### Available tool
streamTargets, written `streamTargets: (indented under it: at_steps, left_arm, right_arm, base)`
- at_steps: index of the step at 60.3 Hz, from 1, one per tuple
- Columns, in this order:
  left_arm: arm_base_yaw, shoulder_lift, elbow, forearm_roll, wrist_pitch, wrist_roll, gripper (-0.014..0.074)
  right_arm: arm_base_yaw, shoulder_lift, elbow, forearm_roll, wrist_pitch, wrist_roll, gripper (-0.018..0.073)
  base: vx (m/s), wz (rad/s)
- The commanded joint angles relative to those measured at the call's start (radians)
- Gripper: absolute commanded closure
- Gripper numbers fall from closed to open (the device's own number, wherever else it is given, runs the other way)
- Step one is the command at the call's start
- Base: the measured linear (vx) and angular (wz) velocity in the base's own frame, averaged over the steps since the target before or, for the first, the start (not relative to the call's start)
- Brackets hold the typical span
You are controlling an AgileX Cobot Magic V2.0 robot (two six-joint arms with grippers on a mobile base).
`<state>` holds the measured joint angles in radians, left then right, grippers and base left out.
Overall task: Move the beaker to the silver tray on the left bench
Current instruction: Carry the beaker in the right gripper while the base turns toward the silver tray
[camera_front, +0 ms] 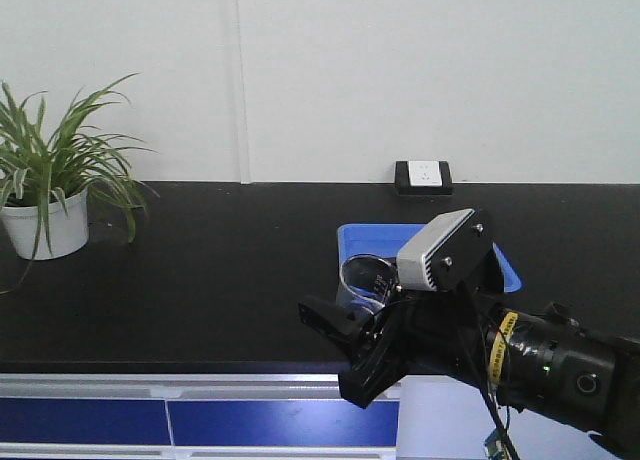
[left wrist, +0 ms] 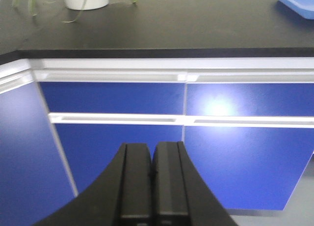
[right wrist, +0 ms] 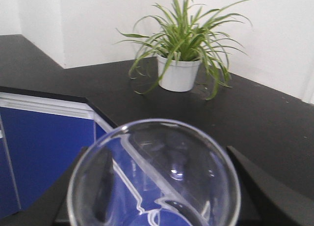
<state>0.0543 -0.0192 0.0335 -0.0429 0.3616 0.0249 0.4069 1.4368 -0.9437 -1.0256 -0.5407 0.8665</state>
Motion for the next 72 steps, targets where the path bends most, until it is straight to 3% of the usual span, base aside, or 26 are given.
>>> streamTargets:
  at_steps: [1,29,72]
  left_arm:
    - [0.000,-0.009,0.019,-0.008,-0.079,0.000,0.0595]
    - [0.000,-0.008,0.019,-0.008,-0.079,0.000,0.0595]
    - [0.000,-0.008,0.019,-0.008,-0.079,0.000,0.0595]
  right_arm:
    - [-0.001,-0.037,-0.031,0.035,-0.044,0.002,0.0570]
    - [-0.001,-0.037,-0.031,0.035,-0.044,0.002,0.0570]
    - [-0.001,-0.037,-0.031,0.035,-0.044,0.002,0.0570]
  base:
    - [-0.18,0.23]
    - [-0.14,0.51]
    - [-0.03,1.04]
